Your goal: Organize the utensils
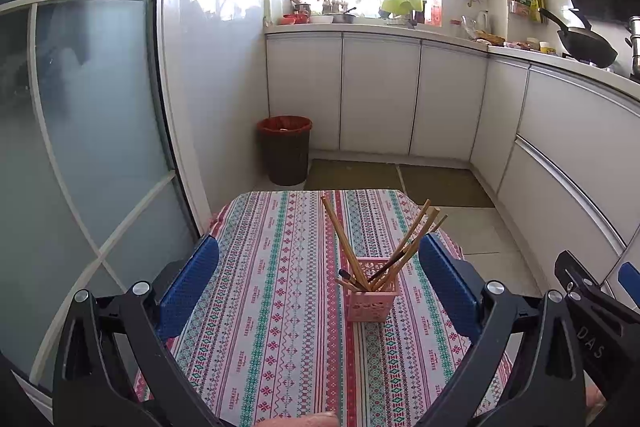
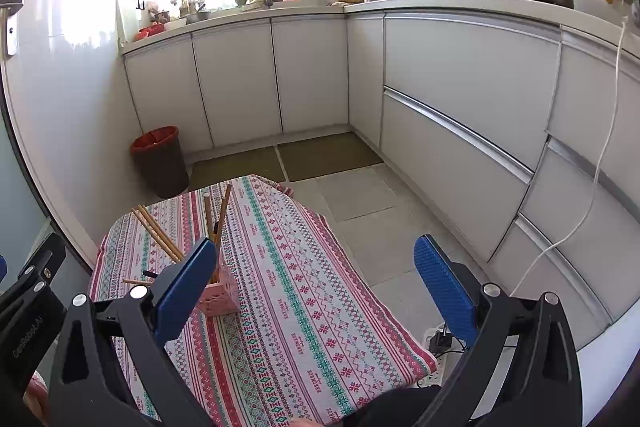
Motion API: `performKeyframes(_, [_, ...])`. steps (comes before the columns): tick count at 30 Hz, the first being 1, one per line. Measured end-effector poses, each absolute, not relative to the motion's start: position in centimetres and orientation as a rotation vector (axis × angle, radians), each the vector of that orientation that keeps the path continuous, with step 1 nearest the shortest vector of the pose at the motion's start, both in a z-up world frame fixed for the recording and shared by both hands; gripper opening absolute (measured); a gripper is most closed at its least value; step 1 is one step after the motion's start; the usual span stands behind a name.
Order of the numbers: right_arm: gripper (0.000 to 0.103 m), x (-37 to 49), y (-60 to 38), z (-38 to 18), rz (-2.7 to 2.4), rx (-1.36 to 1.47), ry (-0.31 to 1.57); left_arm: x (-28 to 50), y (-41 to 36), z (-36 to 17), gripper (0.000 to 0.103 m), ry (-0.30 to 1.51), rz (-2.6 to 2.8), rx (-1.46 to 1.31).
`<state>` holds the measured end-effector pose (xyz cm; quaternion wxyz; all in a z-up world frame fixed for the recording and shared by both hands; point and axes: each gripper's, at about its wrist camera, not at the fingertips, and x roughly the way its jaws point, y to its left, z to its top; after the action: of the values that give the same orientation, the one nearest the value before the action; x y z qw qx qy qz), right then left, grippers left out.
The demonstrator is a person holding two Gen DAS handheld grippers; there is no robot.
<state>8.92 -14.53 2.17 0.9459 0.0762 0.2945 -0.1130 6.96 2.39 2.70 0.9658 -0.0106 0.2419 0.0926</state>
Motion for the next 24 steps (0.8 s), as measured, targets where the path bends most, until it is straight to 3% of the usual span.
performKeyframes(24, [0.096,9.08,-14.31,1.69,-0.219,0.156,0.615,7.39,2.51,2.33,0.096,0.509,0.205,-0.020])
